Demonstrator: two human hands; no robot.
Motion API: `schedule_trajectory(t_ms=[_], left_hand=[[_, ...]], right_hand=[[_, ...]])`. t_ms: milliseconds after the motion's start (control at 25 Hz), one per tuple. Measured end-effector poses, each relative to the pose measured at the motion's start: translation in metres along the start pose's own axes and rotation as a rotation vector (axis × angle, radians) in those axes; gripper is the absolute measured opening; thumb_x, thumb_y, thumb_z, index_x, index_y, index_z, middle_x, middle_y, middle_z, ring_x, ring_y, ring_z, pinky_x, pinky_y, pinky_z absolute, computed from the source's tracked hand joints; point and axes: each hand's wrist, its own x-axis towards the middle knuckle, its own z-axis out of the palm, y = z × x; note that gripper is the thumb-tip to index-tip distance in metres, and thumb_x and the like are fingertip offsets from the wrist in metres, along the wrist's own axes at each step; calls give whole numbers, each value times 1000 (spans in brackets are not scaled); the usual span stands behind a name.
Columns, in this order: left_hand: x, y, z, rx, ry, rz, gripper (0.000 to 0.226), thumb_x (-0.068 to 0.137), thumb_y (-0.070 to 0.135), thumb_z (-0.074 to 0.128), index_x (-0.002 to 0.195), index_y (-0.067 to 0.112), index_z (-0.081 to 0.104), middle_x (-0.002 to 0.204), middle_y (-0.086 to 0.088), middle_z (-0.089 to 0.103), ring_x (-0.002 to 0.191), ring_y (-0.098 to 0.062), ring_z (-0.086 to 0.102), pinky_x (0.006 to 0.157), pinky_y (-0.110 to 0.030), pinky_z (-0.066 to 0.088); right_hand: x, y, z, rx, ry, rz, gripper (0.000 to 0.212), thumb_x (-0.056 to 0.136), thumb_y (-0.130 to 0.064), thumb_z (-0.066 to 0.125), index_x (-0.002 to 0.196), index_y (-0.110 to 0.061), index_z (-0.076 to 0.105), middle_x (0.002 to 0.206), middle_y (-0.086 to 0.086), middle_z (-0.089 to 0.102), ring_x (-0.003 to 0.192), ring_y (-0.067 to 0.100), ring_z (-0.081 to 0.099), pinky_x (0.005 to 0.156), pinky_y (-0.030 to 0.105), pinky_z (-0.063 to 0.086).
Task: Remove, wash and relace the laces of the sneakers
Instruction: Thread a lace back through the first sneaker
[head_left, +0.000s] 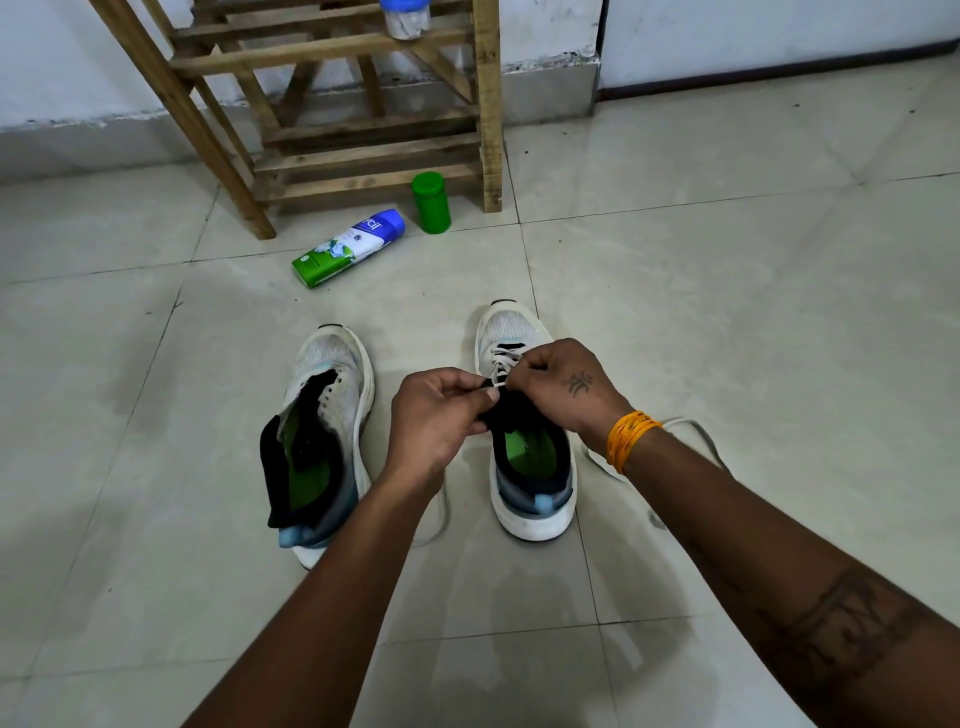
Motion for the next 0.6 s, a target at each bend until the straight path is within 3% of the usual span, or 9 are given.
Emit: schedule_trajectory(t_ms=[120,240,320,440,600], left_hand=[[-2,0,2,46,5,33,3,86,6,78,86,9,78,82,-11,78,82,-27,77,79,-43,64],[-2,0,2,67,18,48,4,85,7,79,86,11,78,80,-9,78,80,-24,78,77,-42,64],[-3,1,3,89,20,68,5,85,8,79,85,12,79,79,-6,78,79,-22,78,76,-40,64],[-6,1,6,97,41,80,6,85,8,79,84,14,79,78,-4,78,77,-21,78,76,-39,64],[-6,-1,6,67,73,51,4,85,8,79,85,12,79,79,-6,78,79,-23,77,79,-45,65]], right_hand=[[-2,0,7,104,36,52,25,67,-28,63,65,-4,68,57,5,54,57,20,49,58,34,43],[-3,-1,9,203,57,121,26,76,-17,66,51,-13,59,57,7,47,56,20,44,58,33,39],[-1,-2,10,253,56,146,27,78,-14,65,53,-12,59,58,8,46,57,20,43,59,34,39],[-1,-2,13,109,100,98,28,78,-21,66,56,-5,59,56,6,45,57,21,42,57,32,38],[-1,-2,16,55,137,92,26,79,-21,67,57,-13,57,57,7,45,57,23,42,56,33,38]])
